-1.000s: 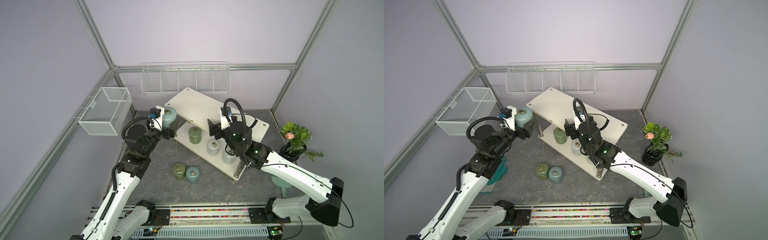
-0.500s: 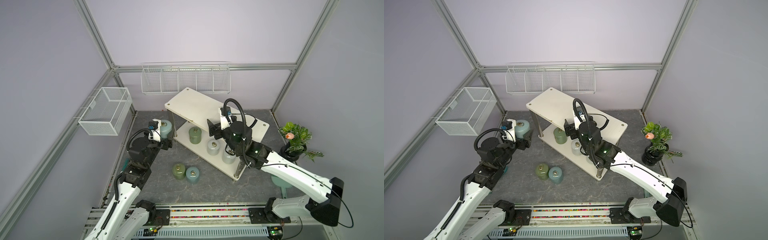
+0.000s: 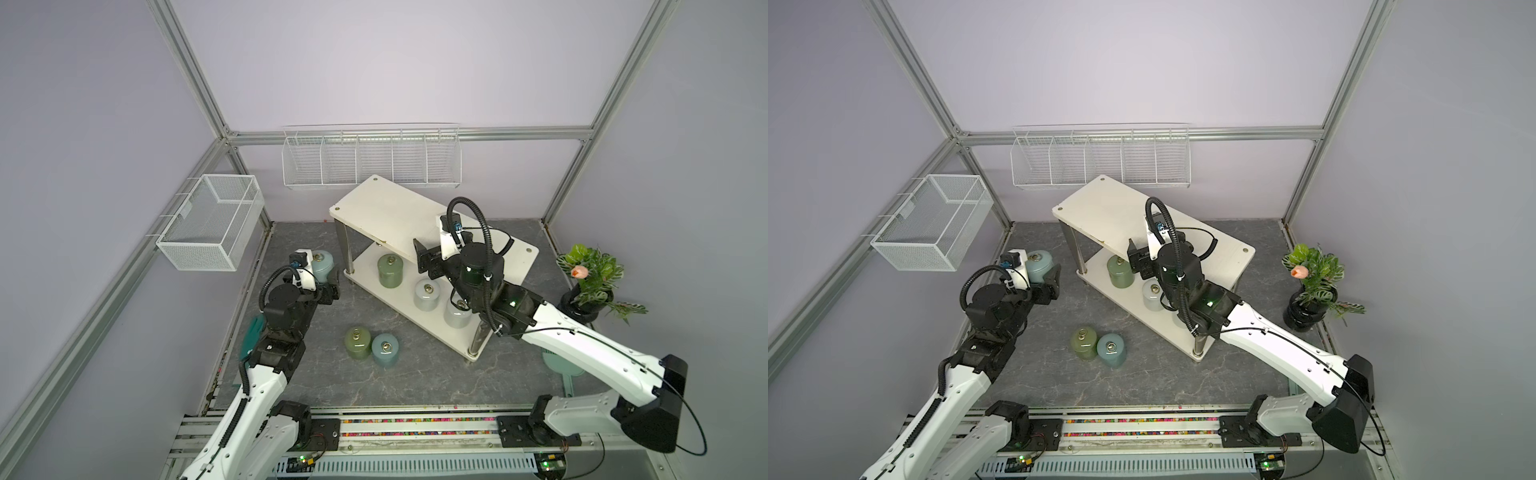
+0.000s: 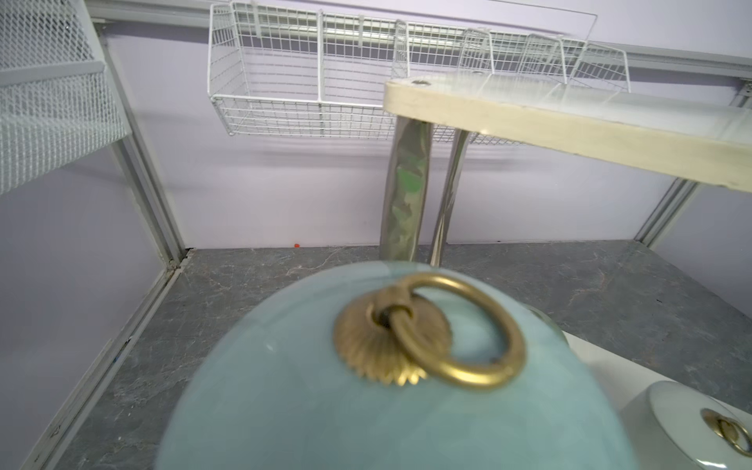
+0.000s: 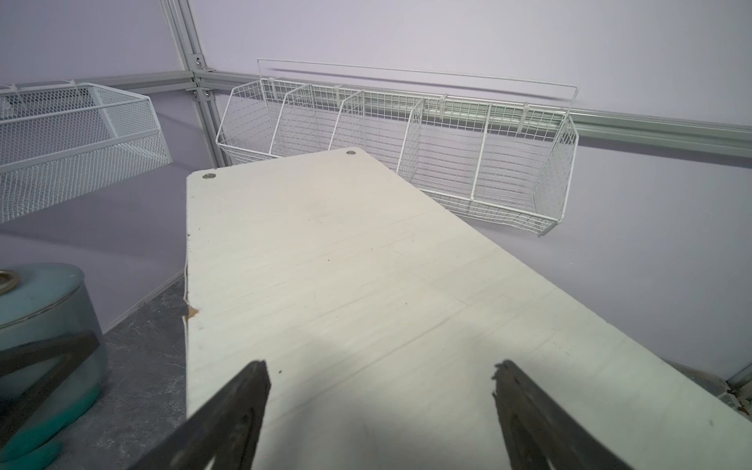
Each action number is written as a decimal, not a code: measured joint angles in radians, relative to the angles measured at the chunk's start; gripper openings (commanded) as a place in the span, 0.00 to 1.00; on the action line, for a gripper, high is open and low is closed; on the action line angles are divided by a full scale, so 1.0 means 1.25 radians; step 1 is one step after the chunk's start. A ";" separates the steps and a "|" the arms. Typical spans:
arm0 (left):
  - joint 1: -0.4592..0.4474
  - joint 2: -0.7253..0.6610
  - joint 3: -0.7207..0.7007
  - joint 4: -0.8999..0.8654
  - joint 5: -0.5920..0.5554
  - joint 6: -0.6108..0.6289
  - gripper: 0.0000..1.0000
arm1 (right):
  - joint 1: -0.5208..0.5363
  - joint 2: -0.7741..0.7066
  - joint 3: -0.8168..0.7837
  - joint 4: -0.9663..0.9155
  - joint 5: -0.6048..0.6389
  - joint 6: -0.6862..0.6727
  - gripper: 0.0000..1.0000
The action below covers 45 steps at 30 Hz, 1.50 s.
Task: Remove the tea canisters from the shelf
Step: Place the tea canister at the center of the board.
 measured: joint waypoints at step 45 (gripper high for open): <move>0.036 0.221 -0.175 0.249 -0.029 -0.166 0.76 | 0.000 -0.024 -0.038 0.044 -0.032 0.000 0.89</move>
